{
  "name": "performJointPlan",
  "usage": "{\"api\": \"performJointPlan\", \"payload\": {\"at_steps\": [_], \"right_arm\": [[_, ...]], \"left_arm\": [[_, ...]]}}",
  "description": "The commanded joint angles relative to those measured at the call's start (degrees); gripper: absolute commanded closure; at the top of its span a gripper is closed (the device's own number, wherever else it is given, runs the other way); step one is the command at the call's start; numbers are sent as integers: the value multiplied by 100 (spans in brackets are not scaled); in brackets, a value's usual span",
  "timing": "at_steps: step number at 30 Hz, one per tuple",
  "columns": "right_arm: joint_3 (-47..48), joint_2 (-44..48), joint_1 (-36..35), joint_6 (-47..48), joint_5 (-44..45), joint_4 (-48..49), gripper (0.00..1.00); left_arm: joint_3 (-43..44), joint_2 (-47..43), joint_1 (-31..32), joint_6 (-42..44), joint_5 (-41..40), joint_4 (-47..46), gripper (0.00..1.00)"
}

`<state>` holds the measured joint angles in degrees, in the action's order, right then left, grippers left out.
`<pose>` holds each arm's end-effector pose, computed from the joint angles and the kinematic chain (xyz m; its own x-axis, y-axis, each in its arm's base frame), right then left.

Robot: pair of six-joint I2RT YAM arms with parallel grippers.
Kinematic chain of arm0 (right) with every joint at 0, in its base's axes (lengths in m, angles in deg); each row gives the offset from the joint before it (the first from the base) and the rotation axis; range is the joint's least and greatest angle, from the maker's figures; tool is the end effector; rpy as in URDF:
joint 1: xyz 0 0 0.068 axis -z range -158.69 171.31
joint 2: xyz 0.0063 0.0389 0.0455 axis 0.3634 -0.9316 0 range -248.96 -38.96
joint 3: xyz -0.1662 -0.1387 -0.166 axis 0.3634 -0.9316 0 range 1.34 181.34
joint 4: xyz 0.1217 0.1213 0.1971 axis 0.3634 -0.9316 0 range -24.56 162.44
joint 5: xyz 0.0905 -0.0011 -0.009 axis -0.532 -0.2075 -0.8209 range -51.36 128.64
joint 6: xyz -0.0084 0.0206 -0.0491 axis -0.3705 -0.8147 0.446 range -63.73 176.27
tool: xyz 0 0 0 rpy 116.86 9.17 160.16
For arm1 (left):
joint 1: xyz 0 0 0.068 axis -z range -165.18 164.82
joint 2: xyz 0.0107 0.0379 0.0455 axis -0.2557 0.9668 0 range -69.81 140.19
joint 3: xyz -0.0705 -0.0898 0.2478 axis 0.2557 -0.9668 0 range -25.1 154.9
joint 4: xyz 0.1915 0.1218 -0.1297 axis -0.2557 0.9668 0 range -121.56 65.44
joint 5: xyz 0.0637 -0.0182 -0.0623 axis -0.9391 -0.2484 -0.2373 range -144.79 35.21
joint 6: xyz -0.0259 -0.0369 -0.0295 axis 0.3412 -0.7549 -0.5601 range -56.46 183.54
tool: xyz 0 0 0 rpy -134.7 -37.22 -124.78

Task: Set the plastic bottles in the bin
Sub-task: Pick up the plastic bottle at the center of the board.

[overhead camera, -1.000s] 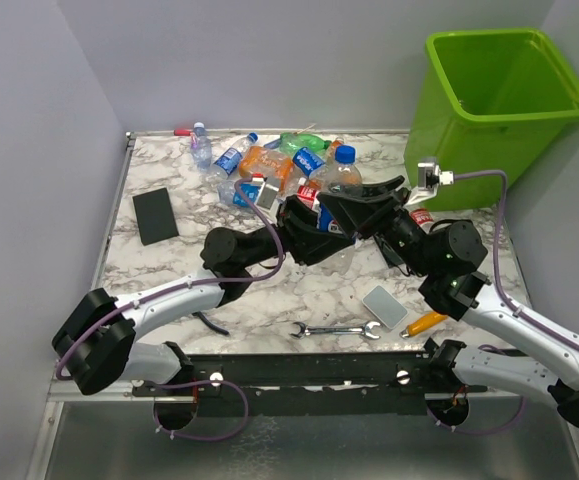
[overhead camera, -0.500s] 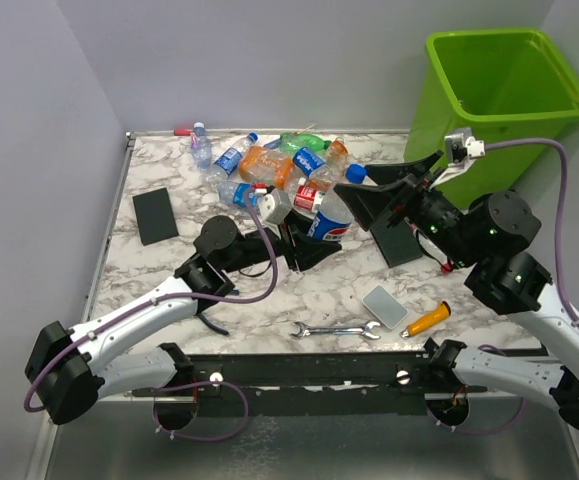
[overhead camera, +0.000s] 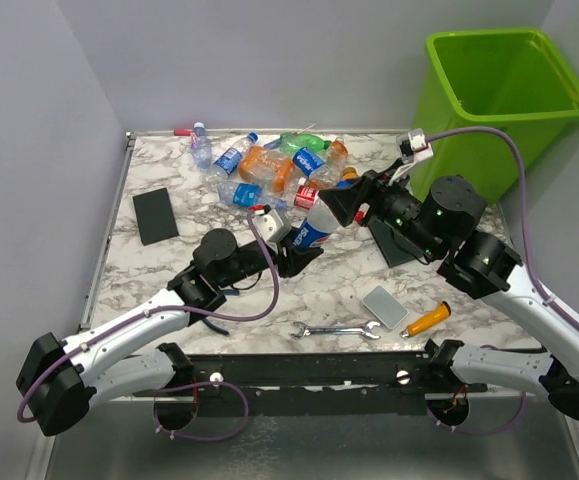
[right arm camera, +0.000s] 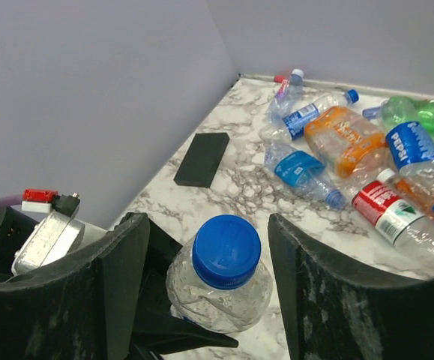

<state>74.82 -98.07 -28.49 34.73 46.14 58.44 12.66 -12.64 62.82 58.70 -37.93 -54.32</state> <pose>0.1431 0.1622 0.4597 -0.2432 0.2761 -0.9299 -0.6275 0.6862 0.3679 0.1500 -0.1821 0.3169 -0.0375 -0.0791 -0.9962 0.9050 0.4200 -0.0674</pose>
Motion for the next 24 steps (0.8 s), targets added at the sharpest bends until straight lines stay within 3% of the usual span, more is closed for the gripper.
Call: {"api": "performJointPlan", "payload": {"at_steps": [1, 8, 10, 12, 13, 17, 21, 23, 24], "right_arm": [[-103, -44, 14, -160, 202, 3, 38], [-267, -31, 14, -287, 225, 337, 66], [-247, -51, 14, -289, 159, 336, 76], [-218, -25, 14, -253, 168, 336, 93], [-175, 17, 14, -210, 228, 311, 99], [580, 122, 14, 377, 993, -158, 100], [2040, -103, 14, 1378, 2722, -515, 100], [2411, -216, 14, 2267, 3857, 195, 100], [2419, -261, 14, 2990, 4380, 990, 100]], "left_arm": [[-138, -216, -16, 36, -126, -160, 79], [-257, -328, -9, -19, -116, -295, 74], [-304, -352, -8, -42, -163, -363, 61], [-370, -391, 2, -99, -354, -422, 15], [-402, -424, 13, -148, -563, -447, 3], [-586, -668, 33, -222, -1418, -569, 1], [-718, -942, 39, -129, -2359, -609, 1], [-770, -1063, 34, -86, -2813, -606, 1], [-790, -1105, 34, -65, -2985, -606, 1]]}}
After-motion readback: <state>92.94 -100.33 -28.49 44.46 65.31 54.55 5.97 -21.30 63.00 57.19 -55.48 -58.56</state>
